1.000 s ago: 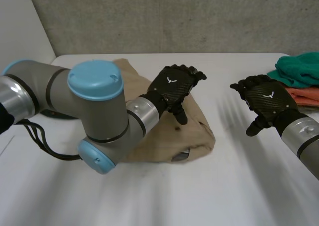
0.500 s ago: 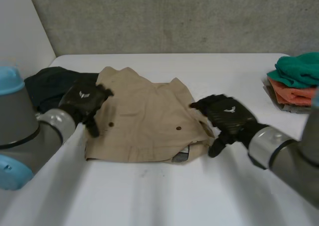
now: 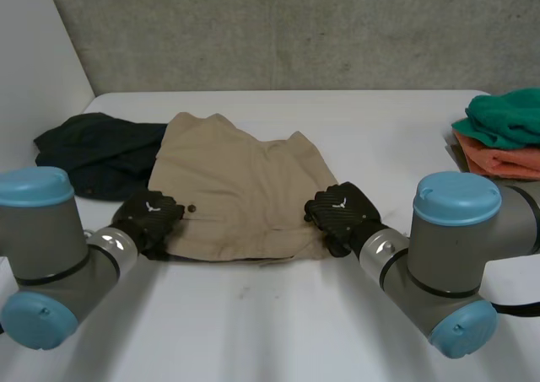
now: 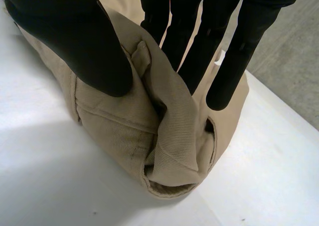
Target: Fold the laundry.
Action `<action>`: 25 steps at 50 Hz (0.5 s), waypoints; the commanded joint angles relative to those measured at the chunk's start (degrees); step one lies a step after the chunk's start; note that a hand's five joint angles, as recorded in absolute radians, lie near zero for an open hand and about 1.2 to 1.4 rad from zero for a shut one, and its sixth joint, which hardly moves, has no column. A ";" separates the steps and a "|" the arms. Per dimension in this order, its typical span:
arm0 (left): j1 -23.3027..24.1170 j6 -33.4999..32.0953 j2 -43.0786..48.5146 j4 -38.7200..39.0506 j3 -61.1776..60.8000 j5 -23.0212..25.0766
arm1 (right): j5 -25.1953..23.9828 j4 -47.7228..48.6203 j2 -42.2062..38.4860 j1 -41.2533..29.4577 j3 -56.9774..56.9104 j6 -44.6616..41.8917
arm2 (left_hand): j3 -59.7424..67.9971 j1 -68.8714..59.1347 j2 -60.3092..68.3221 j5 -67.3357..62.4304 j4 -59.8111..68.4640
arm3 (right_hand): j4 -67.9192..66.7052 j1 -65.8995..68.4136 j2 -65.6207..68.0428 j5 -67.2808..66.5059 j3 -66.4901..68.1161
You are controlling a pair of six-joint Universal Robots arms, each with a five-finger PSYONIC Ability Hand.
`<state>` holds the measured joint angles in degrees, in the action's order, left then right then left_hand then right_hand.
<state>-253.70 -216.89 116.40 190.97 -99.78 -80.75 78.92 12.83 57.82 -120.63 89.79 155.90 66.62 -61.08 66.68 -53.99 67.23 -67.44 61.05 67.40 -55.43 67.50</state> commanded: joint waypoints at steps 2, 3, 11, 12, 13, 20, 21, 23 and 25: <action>2.42 0.59 -1.88 -0.33 0.12 -0.81 | -0.08 0.10 1.06 0.83 -1.45 -0.16 | 13.38 -18.92 13.32 -16.01 12.77 | -12.56 18.95 12.60 -14.57 12.50; 2.86 0.85 -3.19 -0.42 0.11 -0.81 | -0.25 0.09 1.15 0.92 -2.15 -0.33 | 13.38 -18.92 13.32 -16.01 12.77 | -12.56 18.95 12.60 -14.57 12.50; 16.38 14.20 -16.29 -0.51 1.34 -2.56 | 0.45 0.45 3.44 4.17 -11.37 -5.95 | 13.38 -18.92 13.32 -16.01 12.77 | -12.56 18.95 12.60 -14.57 12.50; 17.70 15.78 -16.91 -0.51 1.69 -3.27 | 0.62 0.62 3.26 4.52 -12.61 -6.83 | 13.38 -18.92 13.32 -16.01 12.77 | -12.56 18.95 12.60 -14.57 12.50; 20.33 18.84 -17.61 -0.51 2.83 -5.01 | 0.62 0.97 2.39 5.31 -15.05 -8.40 | 13.38 -18.92 13.32 -16.01 12.77 | -12.56 18.95 12.60 -14.57 12.50; 35.87 22.74 -6.49 -0.07 13.18 -13.19 | 0.71 11.58 -3.67 8.65 -22.89 -14.65 | 13.38 -18.92 13.32 -16.01 12.77 | -12.56 18.95 12.60 -14.57 12.50; 37.04 22.83 -4.80 -0.16 14.69 -14.16 | 0.45 13.17 -4.29 8.92 -23.07 -15.09 | 13.38 -18.92 13.32 -16.01 12.77 | -12.56 18.95 12.60 -14.57 12.50; 38.98 23.09 -1.64 -0.42 17.68 -15.57 | -0.34 16.43 -5.87 9.01 -22.99 -15.45 | 13.38 -18.92 13.32 -16.01 12.77 | -12.56 18.95 12.60 -14.57 12.50; 40.48 23.27 2.76 -0.60 21.37 -16.54 | -0.96 20.56 -8.68 9.27 -23.08 -15.80 | 13.38 -18.92 13.32 -16.01 12.77 | 1.23 5.16 -1.19 -0.78 -1.29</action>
<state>-220.45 -193.92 107.07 190.75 -88.42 -92.63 79.46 22.59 55.07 -112.44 67.74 142.04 68.42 -61.27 68.31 -54.59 68.58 -68.49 61.47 67.43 -55.73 68.04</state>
